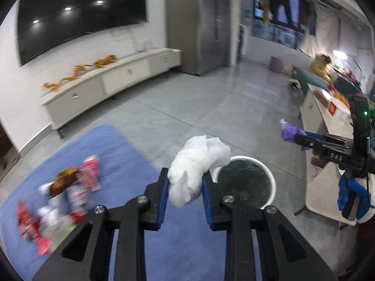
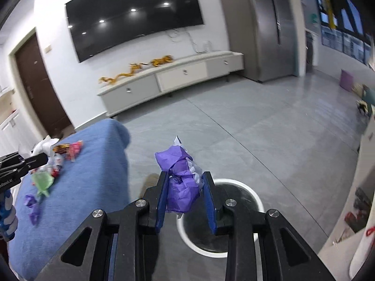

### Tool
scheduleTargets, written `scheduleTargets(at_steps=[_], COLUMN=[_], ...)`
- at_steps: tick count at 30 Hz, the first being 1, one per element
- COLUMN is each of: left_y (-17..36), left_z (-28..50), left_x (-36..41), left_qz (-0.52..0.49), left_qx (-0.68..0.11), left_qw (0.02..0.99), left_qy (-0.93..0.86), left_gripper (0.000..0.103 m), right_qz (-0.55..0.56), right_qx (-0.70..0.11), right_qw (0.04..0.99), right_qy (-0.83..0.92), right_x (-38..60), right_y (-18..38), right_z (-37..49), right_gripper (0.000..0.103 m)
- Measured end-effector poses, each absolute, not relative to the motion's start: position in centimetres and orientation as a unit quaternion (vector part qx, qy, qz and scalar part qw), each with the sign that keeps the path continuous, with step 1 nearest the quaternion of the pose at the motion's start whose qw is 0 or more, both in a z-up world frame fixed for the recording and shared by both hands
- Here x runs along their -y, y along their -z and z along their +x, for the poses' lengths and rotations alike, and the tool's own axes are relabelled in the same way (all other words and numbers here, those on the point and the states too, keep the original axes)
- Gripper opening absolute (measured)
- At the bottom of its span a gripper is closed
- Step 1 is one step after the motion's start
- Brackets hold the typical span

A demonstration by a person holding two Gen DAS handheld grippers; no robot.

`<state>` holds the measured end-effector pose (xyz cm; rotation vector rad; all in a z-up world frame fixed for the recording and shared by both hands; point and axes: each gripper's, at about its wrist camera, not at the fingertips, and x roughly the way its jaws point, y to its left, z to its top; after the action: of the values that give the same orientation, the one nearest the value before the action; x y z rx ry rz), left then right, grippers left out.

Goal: Collect trash
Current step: 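Carry both items over the black bin and open both tools to drop them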

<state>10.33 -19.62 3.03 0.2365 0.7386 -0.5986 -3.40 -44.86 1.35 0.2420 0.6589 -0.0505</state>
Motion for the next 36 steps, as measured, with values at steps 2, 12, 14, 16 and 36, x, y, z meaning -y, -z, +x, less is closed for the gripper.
scheduleTargets(at_steps=[2, 12, 14, 16, 36], left_y=[-1.9, 6.6, 8.1, 9.5, 12.3], left_z=[11.3, 15.1, 15.7, 16.4, 18.0], left_x=[22.8, 34.9, 36.4, 37.5, 40.7], left_qz=[0.116, 0.134, 0.130, 0.122, 0.075], left_qx=[-0.371, -0.467, -0.489, -0.509, -0.543], left_qw=[0.869, 0.804, 0.791, 0.777, 0.761], left_qy=[0.304, 0.344, 0.346, 0.350, 0.348], left_gripper=[0.025, 0.026, 0.026, 0.026, 0.063], right_qz=[0.130, 0.189, 0.196, 0.202, 0.224], right_qx=[-0.333, -0.397, -0.412, -0.425, -0.467], right_qw=[0.933, 0.896, 0.887, 0.880, 0.849], right_qy=[0.038, 0.067, 0.069, 0.069, 0.100], right_x=[46.5, 52.5, 52.8, 53.5, 56.6], right_y=[0.4, 8.6, 10.3, 11.7, 16.3], right_z=[-3.3, -0.7, 0.1, 0.4, 0.9], right_gripper=[0.027, 0.027, 0.027, 0.028, 0.055])
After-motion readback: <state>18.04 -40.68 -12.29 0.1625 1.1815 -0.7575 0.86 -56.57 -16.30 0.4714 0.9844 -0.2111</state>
